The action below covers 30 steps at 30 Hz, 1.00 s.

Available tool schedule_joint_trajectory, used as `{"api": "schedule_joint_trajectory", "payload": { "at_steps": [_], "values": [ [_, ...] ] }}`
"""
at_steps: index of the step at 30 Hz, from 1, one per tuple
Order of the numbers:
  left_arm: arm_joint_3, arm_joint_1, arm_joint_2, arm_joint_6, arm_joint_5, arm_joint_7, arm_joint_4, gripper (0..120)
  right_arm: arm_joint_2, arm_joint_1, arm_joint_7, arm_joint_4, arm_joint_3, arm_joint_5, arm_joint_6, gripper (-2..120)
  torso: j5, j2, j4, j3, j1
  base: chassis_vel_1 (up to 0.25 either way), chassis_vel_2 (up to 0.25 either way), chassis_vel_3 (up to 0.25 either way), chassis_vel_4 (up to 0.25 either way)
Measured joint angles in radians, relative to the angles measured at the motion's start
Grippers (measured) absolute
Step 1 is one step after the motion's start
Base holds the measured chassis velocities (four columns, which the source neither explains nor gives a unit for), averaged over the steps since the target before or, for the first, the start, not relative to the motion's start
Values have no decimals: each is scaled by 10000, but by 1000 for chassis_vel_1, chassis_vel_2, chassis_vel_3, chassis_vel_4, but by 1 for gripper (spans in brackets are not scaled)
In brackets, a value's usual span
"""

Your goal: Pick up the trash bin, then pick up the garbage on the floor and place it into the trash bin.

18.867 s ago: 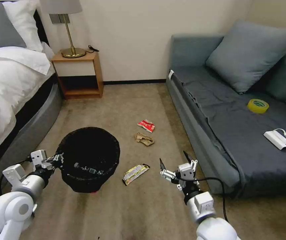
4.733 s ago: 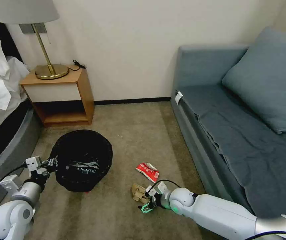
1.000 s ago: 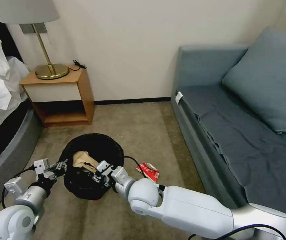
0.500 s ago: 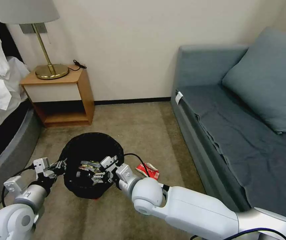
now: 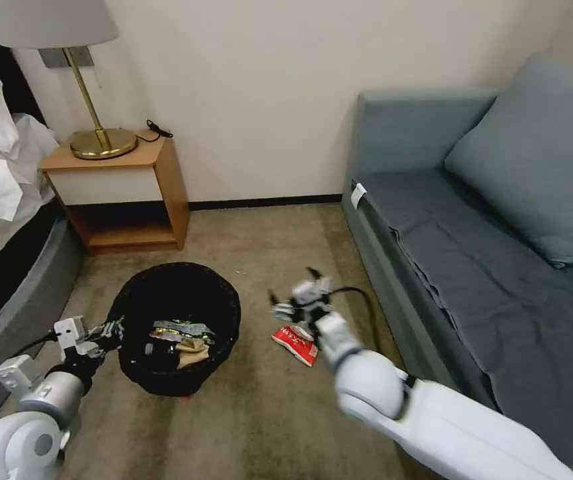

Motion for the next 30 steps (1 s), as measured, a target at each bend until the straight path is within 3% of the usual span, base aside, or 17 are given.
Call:
{"api": "schedule_joint_trajectory", "payload": {
  "at_steps": [3,5,7,13,22,30],
  "values": [
    [12,-56,-117,5,80,-60,1,6,-77,-1574,-192,696,1251,-764,73,100,-1,0,1,-1,0,0,0,0,0],
    [18,-64,-132,5,94,-70,2,6,-68,-1772,-224,767,1395,-877,77,100,-1,0,2,-1,0,0,0,0,0],
    [57,-93,-245,13,176,-110,14,6,48,-3114,-479,1088,2271,-1602,231,100,-1,0,1,-1,0,0,0,0,0],
    [73,-166,-418,34,273,-201,128,6,356,-4889,-867,1372,3501,-2634,859,100,-4,1,0,-1,0,0,0,0,0],
    [118,-260,-582,163,308,-402,67,6,824,-5252,-923,1499,3775,-3202,790,100,-4,0,2,0,-1,0,0,0,0],
    [13,-269,-650,181,297,-456,43,6,2037,-5579,-855,1491,3954,-3901,658,100,-4,0,2,0,-1,0,0,0,0]
  ]
}}
